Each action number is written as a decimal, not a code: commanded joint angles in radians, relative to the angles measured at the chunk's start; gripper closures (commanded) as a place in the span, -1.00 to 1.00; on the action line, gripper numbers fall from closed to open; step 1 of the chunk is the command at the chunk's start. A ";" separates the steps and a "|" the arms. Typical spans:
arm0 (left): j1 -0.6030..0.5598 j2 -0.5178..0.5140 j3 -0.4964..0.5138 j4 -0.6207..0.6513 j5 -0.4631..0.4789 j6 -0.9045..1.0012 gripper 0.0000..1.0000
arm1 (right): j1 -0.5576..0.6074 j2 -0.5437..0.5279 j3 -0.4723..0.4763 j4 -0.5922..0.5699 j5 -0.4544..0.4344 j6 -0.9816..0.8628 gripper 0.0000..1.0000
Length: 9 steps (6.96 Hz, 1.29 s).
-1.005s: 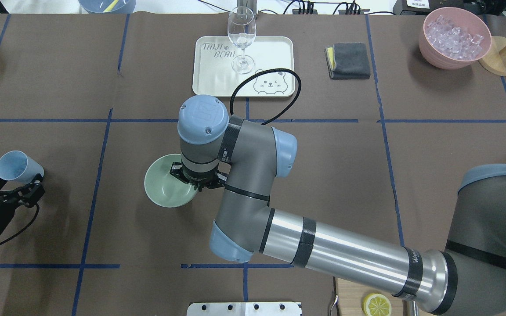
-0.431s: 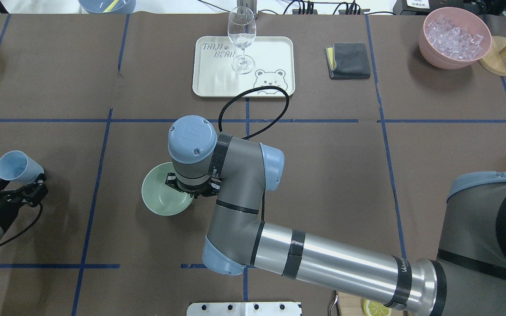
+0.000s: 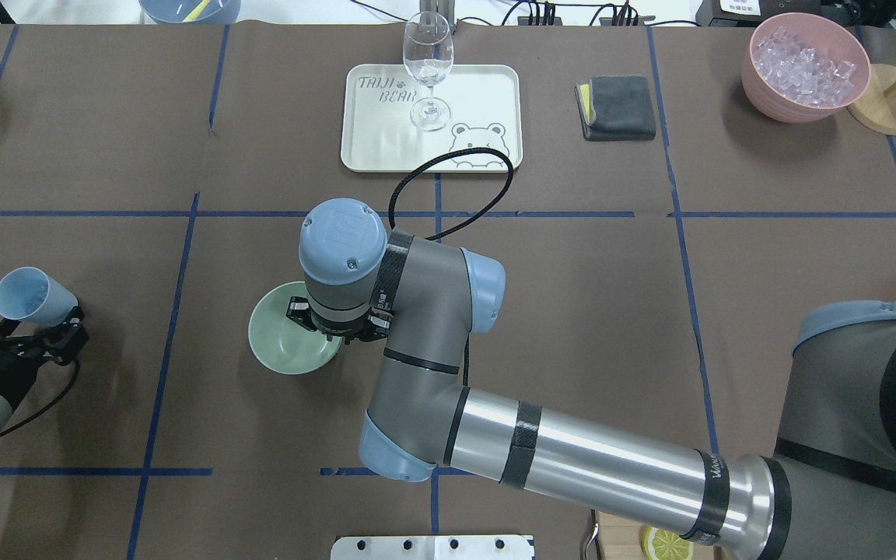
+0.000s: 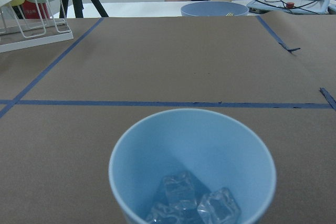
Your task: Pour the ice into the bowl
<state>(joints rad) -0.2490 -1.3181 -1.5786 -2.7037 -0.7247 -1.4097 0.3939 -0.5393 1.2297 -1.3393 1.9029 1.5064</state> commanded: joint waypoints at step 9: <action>-0.278 -0.137 -0.089 -0.016 -0.051 0.405 1.00 | 0.241 -0.264 0.397 -0.198 0.186 -0.075 -1.00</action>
<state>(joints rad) -0.4893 -1.4419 -1.6383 -2.7199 -0.7494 -1.0574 0.5850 -0.6963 1.5335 -1.5263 2.0522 1.4736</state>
